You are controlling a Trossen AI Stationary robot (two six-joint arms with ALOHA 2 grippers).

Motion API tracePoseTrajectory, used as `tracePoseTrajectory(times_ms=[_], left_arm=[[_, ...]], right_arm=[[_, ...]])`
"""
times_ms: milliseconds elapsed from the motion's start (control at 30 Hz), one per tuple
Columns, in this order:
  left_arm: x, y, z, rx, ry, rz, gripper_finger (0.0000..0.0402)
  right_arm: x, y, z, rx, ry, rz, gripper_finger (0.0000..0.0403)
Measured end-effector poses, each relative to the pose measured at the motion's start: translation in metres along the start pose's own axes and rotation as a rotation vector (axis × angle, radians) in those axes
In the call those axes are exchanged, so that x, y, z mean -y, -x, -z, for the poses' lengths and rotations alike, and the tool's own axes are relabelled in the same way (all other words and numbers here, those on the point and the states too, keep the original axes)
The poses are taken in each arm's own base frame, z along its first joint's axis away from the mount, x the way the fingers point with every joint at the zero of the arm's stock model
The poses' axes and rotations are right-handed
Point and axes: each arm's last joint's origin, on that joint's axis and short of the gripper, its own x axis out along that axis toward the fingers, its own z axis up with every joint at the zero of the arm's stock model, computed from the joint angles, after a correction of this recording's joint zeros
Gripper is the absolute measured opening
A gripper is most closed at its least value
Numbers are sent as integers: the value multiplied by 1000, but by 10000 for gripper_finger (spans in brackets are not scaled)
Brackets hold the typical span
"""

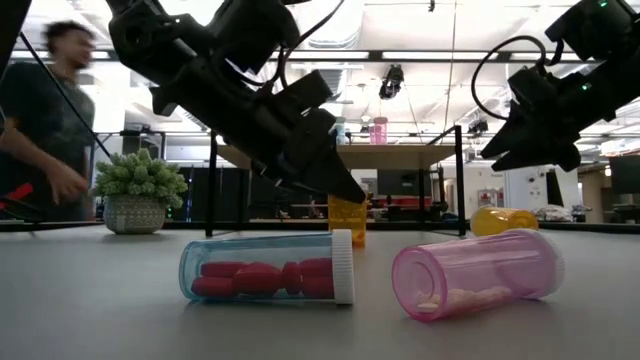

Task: Pick and place medicine bottles onto shelf by color
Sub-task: Put the left orange pill bottle on the shelf aligned with the other orange pill bottle

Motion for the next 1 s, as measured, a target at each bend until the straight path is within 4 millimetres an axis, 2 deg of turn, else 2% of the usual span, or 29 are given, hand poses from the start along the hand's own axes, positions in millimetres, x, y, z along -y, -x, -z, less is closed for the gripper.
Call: tracePoseTrajectory(times_ms=[500, 733, 1000], left_arm=[[1, 0, 0, -10, -1, 49, 196], [2, 0, -5, 4, 4, 52, 188], [1, 17, -38, 99, 11, 64, 187]], right_arm=[[0, 0, 0, 1, -1, -1, 203], [0, 0, 0, 1, -1, -1, 203], [0, 0, 0, 2, -1, -1, 203]])
